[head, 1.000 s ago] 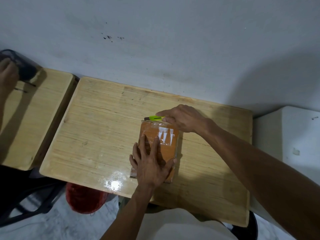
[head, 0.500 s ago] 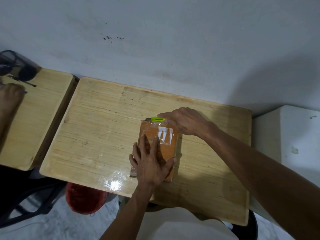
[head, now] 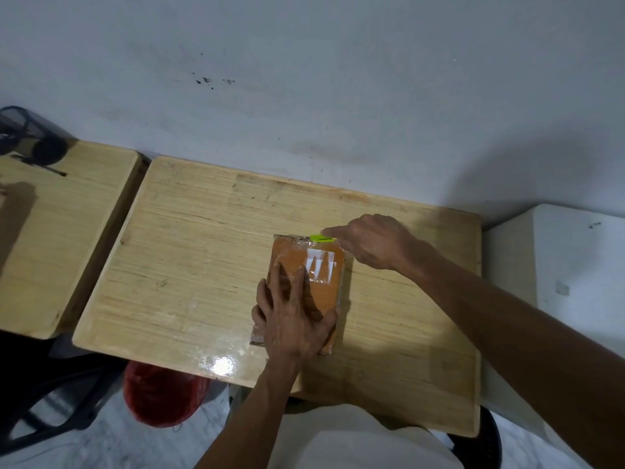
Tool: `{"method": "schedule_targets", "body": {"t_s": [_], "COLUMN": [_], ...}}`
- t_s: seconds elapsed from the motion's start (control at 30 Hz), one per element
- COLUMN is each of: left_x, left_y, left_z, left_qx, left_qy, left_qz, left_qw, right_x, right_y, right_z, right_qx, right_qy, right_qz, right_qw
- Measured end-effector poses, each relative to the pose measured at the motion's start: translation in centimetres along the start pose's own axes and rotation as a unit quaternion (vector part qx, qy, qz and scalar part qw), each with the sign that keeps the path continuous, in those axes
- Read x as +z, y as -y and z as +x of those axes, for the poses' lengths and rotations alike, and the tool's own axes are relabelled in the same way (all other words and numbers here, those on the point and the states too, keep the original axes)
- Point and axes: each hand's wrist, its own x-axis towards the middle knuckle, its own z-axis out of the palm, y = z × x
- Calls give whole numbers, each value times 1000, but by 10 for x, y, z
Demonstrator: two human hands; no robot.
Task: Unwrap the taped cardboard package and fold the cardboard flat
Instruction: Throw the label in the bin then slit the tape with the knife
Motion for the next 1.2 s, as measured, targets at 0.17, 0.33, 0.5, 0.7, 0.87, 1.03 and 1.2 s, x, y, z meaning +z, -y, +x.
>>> {"method": "schedule_targets", "body": {"t_s": [0.17, 0.33, 0.5, 0.7, 0.87, 1.03, 1.2], "left_x": [-1, 1, -1, -3, -4, -6, -11], "left_y": [-1, 1, 3, 7, 8, 6, 10], "left_z": [0, 1, 1, 1, 2, 1, 5], "left_qx": [-7, -2, -16, -8, -1, 3, 11], "left_qy": [4, 7, 14, 20, 23, 36, 63], "left_qz": [-2, 2, -2, -5, -6, -7, -3], "left_qw": [1000, 1000, 1000, 1000, 1000, 999, 998], "right_x": [6, 15, 15, 17, 36, 60, 78], "right_y": [-16, -29, -36, -35, -44, -17, 44], "right_z": [-12, -31, -48, -63, -83, -92, -91], "right_qx": [1, -30, -24, 44, 142, 222, 262], "right_qy": [-38, -102, -146, -90, -90, -144, -173], "right_qz": [23, 72, 43, 91, 180, 365, 447], "right_qw": [999, 992, 988, 991, 969, 893, 837]}}
